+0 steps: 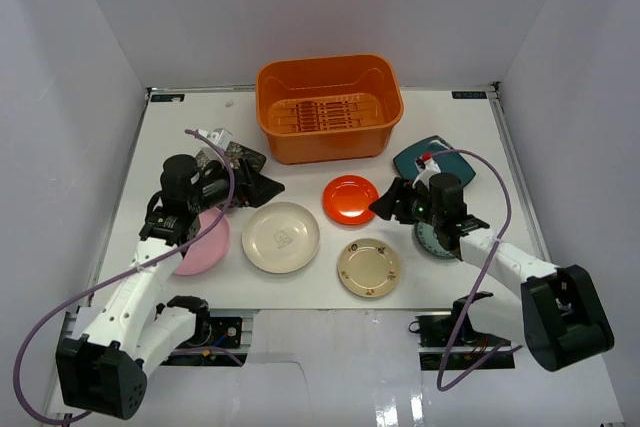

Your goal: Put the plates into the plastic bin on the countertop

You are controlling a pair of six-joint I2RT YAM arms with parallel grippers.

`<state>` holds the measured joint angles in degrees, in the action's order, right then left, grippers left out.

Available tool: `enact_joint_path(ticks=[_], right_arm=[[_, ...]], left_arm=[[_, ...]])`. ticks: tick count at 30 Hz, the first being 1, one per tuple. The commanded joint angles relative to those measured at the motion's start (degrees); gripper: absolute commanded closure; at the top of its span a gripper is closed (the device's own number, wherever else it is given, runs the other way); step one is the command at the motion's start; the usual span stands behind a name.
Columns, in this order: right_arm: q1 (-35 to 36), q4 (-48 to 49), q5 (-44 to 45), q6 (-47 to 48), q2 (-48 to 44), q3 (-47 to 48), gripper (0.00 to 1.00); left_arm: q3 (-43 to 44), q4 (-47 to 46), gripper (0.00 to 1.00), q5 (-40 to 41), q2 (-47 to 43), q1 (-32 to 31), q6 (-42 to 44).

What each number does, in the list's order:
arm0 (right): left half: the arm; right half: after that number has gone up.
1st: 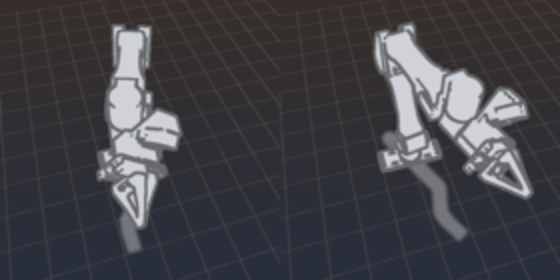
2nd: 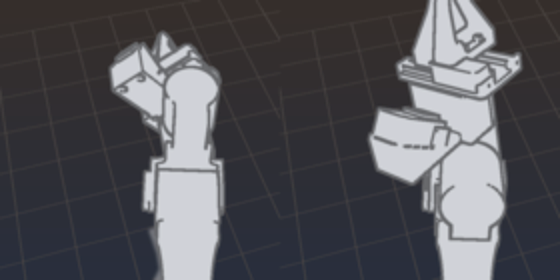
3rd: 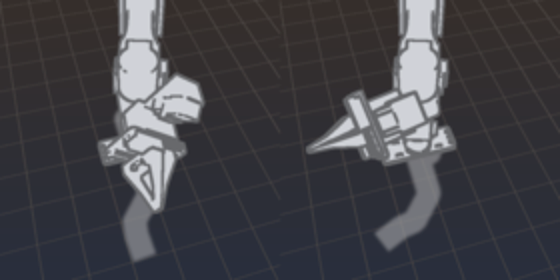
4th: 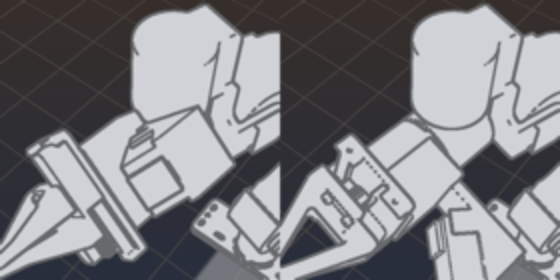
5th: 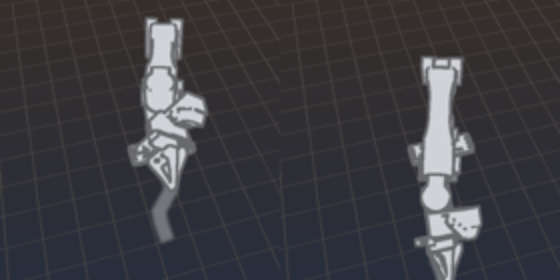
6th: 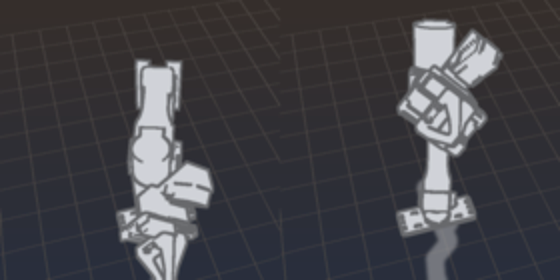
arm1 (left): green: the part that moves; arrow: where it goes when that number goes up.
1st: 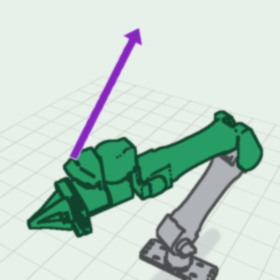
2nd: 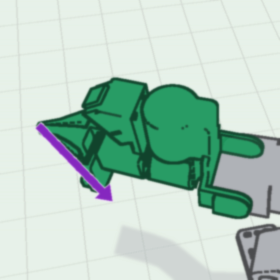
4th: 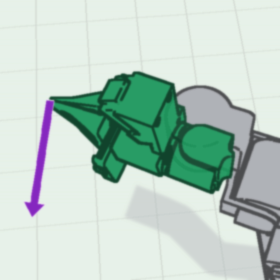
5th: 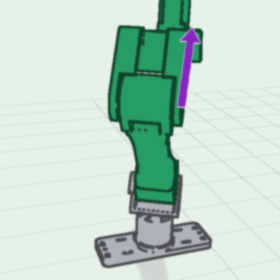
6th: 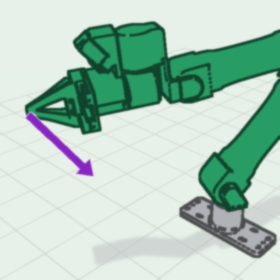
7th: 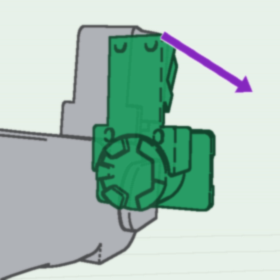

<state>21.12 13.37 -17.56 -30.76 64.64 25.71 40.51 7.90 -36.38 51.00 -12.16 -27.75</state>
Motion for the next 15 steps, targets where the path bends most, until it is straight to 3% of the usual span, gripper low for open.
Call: enact_joint_path(ticks=[1, 11, 14, 15], right_arm=[[0.1, 6.9, 4.0, -2.3, 4.1, -0.6, 0.28], [0.0, 16.3, 5.9, -11.4, 18.3, 0.2, 0.36], [0.0, 20.9, 4.5, -14.6, 22.5, 0.3, 0.40], [0.0, 21.9, 4.3, -15.4, 24.5, 0.3, 0.42]], left_arm=[[2.3, 1.8, 0.02, -0.6, 1.5, 0.0, 1.0], [-0.3, -1.1, 0.02, -8.2, 4.6, -0.1, -3.7], [-3.8, -2.8, 0.12, -10.4, 4.5, -1.1, -6.2], [-4.5, -3.1, 0.28, -9.9, 4.1, -1.8, -6.4]])
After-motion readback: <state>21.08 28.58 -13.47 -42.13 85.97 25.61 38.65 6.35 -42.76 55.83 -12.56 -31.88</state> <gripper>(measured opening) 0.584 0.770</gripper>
